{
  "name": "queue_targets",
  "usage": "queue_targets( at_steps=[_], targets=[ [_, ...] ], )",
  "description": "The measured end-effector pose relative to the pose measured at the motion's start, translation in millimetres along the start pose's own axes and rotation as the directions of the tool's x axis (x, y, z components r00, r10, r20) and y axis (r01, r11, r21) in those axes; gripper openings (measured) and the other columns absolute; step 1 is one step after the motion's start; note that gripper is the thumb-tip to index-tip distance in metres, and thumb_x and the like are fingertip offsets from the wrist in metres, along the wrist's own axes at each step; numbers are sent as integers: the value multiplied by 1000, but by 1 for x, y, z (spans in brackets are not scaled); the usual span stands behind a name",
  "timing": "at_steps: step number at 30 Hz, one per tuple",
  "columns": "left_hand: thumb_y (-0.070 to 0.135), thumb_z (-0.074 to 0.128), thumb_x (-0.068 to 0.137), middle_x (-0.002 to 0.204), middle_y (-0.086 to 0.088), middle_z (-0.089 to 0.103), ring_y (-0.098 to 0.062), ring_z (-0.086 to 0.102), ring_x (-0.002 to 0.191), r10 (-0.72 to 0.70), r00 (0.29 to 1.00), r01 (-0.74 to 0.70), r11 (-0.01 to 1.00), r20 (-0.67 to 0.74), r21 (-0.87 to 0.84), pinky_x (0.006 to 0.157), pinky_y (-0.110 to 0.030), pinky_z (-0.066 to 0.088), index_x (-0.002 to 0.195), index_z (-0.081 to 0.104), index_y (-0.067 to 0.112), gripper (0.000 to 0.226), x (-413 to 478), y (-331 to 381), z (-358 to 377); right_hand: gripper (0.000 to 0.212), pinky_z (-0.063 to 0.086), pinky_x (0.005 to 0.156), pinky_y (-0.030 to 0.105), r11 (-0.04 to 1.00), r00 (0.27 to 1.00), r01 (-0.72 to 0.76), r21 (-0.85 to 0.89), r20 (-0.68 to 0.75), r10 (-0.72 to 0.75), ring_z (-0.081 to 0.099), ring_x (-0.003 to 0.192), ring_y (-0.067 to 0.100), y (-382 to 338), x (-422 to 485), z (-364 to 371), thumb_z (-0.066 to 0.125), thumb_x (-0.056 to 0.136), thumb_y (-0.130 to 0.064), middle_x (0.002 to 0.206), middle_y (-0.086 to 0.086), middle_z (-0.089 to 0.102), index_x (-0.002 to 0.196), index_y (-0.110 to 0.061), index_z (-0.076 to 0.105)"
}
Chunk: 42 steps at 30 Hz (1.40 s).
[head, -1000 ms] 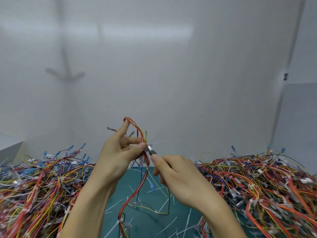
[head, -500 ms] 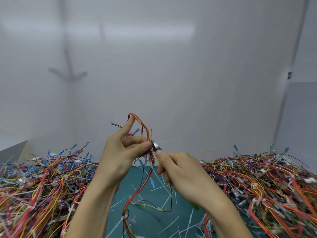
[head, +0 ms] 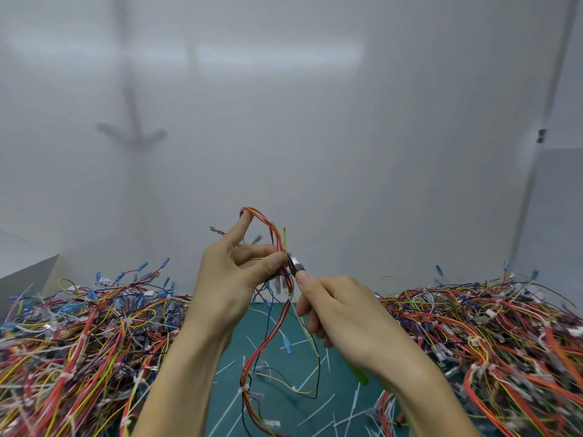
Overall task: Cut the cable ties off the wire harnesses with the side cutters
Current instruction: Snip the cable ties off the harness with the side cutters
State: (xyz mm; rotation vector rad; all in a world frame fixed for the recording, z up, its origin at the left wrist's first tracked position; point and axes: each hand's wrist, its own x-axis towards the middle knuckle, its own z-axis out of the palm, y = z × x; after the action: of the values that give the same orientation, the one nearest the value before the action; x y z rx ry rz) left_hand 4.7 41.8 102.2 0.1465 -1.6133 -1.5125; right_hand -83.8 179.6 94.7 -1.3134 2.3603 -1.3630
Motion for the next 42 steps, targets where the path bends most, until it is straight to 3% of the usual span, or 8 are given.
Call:
queue_targets(
  at_steps=[4,8,13,20,27,34,38,42],
  targets=[
    [9,77,74,86,-2,77,-9,72,72,1,1000,-1,1000,2,17,70,-17,56,152,31,19,91,1,-1,-2,59,58,75,46,1000,1000,-6,6,-2,6,60,59,11,0,0,0,37,94,-65,59,-4,64,70,-21,66],
    [18,78,65,88,-4,77,-11,72,74,-1,1000,2,999,-11,37,82,-27,59,151,33,21,97,2,-1,-2,60,58,75,46,1000,1000,-16,-11,-11,16,64,63,18,-1,-1,0,36,94,-66,61,-1,65,69,-20,66],
    [4,77,76,88,-4,77,-12,73,77,-10,1000,12,999,-29,45,89,-36,58,151,35,20,88,2,-1,-1,59,57,78,46,999,1000,-19,-29,-14,18,64,67,16,-1,-1,0,35,95,-65,63,-2,66,69,-21,66],
    [3,76,78,85,0,77,-10,72,77,-22,1000,23,998,-14,63,89,-34,56,151,33,19,86,0,3,1,58,57,76,46,1000,1000,1,-22,-28,-2,64,69,20,-4,-2,1,35,96,-64,61,-5,62,71,-20,64],
    [-1,75,78,83,0,77,-8,72,71,-26,1000,26,999,-10,41,71,-17,57,150,34,18,85,0,5,0,61,56,71,47,1000,999,20,-20,-41,-21,55,58,17,-3,-1,3,36,95,-63,54,-3,56,71,-14,63],
    [-5,74,78,78,2,76,-6,71,71,-9,1000,9,999,2,53,67,-14,54,150,35,18,85,-1,6,2,60,53,64,41,998,997,56,-1,-45,-56,53,50,17,0,1,5,39,97,-58,50,-2,55,65,-15,63],
    [-4,73,80,85,0,77,-8,72,76,-17,1000,17,998,-3,61,72,-18,56,151,33,22,85,-1,8,-2,56,47,49,32,951,999,-43,305,42,31,51,45,18,2,4,2,44,101,-50,51,1,55,66,-12,66],
    [-6,63,87,91,0,77,-19,71,99,-10,1000,10,999,5,42,97,-35,51,154,26,24,81,0,12,-9,52,52,52,33,893,992,-92,440,-41,122,57,51,16,7,8,-7,48,97,-52,57,2,64,70,-11,66]
  ],
)
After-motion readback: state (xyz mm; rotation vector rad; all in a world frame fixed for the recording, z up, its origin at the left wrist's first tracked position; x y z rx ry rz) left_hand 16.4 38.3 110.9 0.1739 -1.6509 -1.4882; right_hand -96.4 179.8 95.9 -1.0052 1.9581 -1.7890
